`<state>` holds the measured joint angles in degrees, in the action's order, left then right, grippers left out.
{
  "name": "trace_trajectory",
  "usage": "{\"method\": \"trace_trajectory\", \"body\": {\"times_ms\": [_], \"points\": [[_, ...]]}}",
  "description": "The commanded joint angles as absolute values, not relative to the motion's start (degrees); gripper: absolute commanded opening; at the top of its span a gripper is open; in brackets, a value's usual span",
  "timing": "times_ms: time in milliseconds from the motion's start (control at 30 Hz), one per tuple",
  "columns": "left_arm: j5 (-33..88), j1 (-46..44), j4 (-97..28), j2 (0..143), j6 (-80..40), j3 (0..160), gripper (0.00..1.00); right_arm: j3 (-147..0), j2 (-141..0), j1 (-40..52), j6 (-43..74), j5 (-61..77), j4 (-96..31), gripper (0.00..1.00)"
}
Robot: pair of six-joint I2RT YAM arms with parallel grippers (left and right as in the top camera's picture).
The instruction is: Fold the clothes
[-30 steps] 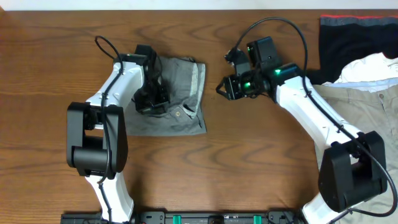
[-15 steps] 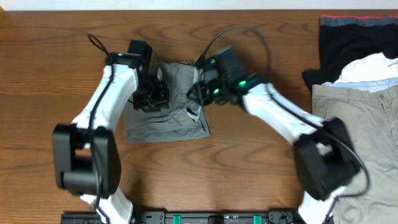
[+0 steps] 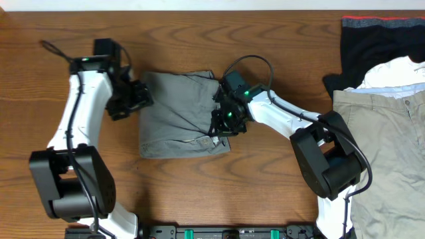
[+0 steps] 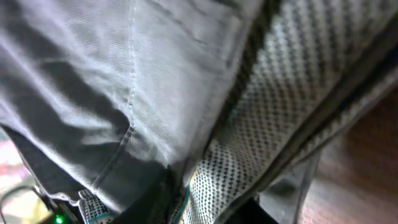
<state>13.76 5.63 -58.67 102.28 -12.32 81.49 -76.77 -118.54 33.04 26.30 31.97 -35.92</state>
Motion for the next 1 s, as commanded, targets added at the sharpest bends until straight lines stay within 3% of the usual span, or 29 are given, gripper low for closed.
{"method": "trace_trajectory", "body": {"times_ms": [0, 300, 500, 533, 633, 700, 833, 867, 967], "points": [[16.62, 6.55, -58.13, 104.44, -8.69, 80.73, 0.79, -76.73, -118.54, 32.64, 21.32, 31.97, -35.42, 0.28], [17.54, 6.63, -56.03, 112.9, -6.85, 80.68, 0.83, -76.84, -114.19, 31.77, 15.53, 31.73, -35.38, 0.26], [17.96, 6.94, -51.42, 117.27, -5.93, 80.68, 0.83, -76.84, -108.2, 31.35, 8.16, 31.97, -35.75, 0.33], [19.38, 6.94, -50.5, 117.64, -4.47, 80.68, 0.79, -76.84, -106.89, 31.33, 5.65, 31.97, -35.7, 0.33], [27.62, 6.96, -48.36, 118.89, 1.85, 80.68, 0.54, -76.84, -101.91, 31.29, -0.8, 30.81, -35.29, 0.39], [33.52, 6.94, -47.83, 119.79, 6.74, 80.68, 0.44, -76.84, -99.26, 31.29, -0.93, 28.21, -35.05, 0.4], [36.88, 7.01, -47.94, 121.51, 11.14, 80.68, 0.1, -76.84, -95.09, 31.27, -0.91, 24.14, -34.92, 0.41], [36.84, 7.16, -47.94, 121.89, 11.6, 80.68, 0.06, -76.84, -94.37, 31.24, -0.91, 23.49, -34.92, 0.41], [36.56, 8.91, -47.72, 122.21, 10.98, 80.68, 0.06, -76.84, -93.1, 31.05, -0.67, 22.65, -34.98, 0.42]]}}
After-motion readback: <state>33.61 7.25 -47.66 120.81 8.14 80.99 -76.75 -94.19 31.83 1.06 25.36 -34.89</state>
